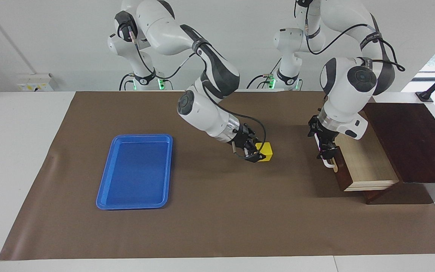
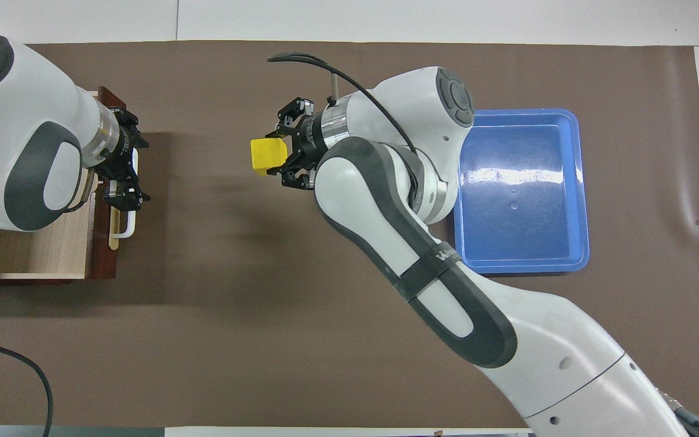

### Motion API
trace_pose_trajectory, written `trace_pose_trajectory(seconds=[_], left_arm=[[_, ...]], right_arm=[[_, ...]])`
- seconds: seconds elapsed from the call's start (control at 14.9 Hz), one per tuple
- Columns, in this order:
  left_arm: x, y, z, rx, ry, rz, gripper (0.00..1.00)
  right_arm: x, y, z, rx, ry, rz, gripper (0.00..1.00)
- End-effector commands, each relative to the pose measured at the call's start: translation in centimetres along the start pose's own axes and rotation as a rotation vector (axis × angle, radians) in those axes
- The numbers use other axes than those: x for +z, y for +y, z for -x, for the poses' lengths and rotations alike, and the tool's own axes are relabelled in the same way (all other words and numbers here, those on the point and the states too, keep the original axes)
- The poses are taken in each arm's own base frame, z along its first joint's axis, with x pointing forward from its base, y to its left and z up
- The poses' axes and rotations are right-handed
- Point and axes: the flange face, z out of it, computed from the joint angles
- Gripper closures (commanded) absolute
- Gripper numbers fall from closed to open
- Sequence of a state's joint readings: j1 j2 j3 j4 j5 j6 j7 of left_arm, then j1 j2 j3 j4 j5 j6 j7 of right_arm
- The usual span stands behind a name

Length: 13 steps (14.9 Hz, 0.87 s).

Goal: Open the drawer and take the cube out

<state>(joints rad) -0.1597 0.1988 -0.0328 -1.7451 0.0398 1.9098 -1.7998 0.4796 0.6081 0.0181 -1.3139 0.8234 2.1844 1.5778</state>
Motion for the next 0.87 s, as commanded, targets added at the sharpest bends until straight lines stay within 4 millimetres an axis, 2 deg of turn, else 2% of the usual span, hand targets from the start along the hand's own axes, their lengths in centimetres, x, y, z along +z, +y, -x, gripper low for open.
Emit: trace_pose_trajectory(seconds=[0.0, 0.07, 0.27, 0.47, 0.61, 0.74, 0.81], left_arm=[[0.4, -1.2, -2.9, 0.030, 0.022, 0.028, 0.00], [0.3, -1.0, -3.6, 0.043, 0.023, 0.029, 0.00], [0.2, -0.4, -6.3, 0.075, 0.032, 0.033, 0.00], [0.3, -0.1, -8.9, 0.093, 0.062, 0.041, 0.00], [0.3, 0.4, -11.8, 0.079, 0.061, 0.064, 0.00], [0.3, 0.6, -14.2, 0.068, 0.062, 0.078, 0.00], [0.4, 0.6, -15.2, 0.055, 0.062, 0.084, 0.00]], right_arm=[[-6.9, -2.0, -4.4, -0.064, -0.039, 0.043, 1.00], [-9.7, -2.6, -5.9, -0.068, -0.063, 0.038, 1.00], [-15.4, -3.5, -11.4, -0.007, -0.074, 0.037, 1.00], [-20.6, -3.0, -18.8, 0.033, -0.113, 0.030, 1.00], [-22.6, -1.7, -23.0, 0.059, -0.112, 0.014, 1.00], [-22.8, -0.5, -25.7, 0.063, -0.112, 0.014, 1.00], [-23.1, 0.0, -26.4, 0.058, -0.112, 0.010, 1.00]])
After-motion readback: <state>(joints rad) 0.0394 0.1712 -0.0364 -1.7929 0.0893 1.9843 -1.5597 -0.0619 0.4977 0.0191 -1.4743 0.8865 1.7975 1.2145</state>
